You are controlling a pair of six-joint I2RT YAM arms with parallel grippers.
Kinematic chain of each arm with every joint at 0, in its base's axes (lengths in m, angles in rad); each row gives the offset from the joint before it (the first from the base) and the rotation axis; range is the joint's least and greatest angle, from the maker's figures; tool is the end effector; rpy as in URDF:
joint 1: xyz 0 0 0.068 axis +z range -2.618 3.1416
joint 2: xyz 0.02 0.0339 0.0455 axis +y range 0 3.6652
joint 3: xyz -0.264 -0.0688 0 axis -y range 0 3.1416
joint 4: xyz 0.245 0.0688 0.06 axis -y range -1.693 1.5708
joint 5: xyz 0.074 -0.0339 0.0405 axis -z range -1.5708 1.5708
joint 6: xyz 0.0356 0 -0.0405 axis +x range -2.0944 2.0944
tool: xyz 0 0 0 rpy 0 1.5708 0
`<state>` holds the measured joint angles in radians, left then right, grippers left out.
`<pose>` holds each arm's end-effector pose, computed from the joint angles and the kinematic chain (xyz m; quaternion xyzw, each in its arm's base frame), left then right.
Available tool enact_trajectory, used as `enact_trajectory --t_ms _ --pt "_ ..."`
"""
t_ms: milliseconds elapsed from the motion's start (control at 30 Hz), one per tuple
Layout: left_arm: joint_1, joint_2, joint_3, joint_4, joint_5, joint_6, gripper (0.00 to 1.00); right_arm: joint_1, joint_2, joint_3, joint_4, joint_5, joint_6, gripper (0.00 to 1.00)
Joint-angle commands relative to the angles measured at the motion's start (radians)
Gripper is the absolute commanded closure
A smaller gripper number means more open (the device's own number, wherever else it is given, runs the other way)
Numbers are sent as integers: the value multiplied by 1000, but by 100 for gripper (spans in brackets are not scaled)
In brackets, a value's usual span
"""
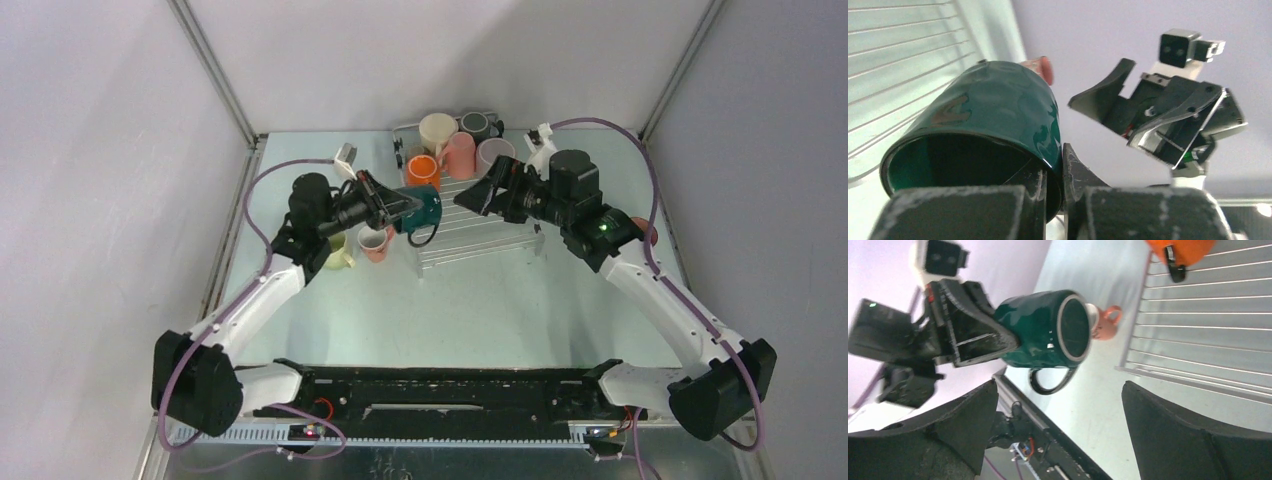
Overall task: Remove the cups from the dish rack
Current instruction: Place the cup at the center of the board.
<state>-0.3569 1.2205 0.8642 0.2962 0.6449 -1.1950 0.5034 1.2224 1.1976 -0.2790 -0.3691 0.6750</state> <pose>0.2569 -0.1186 0.3261 -0.0825 0.7192 -0.6201 0.3025 0.2378 0.1456 0.3835 -0.0403 0.7987 0.4463 0.4016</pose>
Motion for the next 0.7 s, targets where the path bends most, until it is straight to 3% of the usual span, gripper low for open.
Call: enact_trajectory --t_ms 0,333,667 --pt "5 -125 139 -328 -75 301 100 -9 -43 10 -109 117 -95 0" --pt "6 -275 169 -903 -426 571 100 -6 -38 10 -150 183 -147 0" --pt "12 -343 91 -1138 -685 558 100 -5 -6 10 -159 176 -181 0"
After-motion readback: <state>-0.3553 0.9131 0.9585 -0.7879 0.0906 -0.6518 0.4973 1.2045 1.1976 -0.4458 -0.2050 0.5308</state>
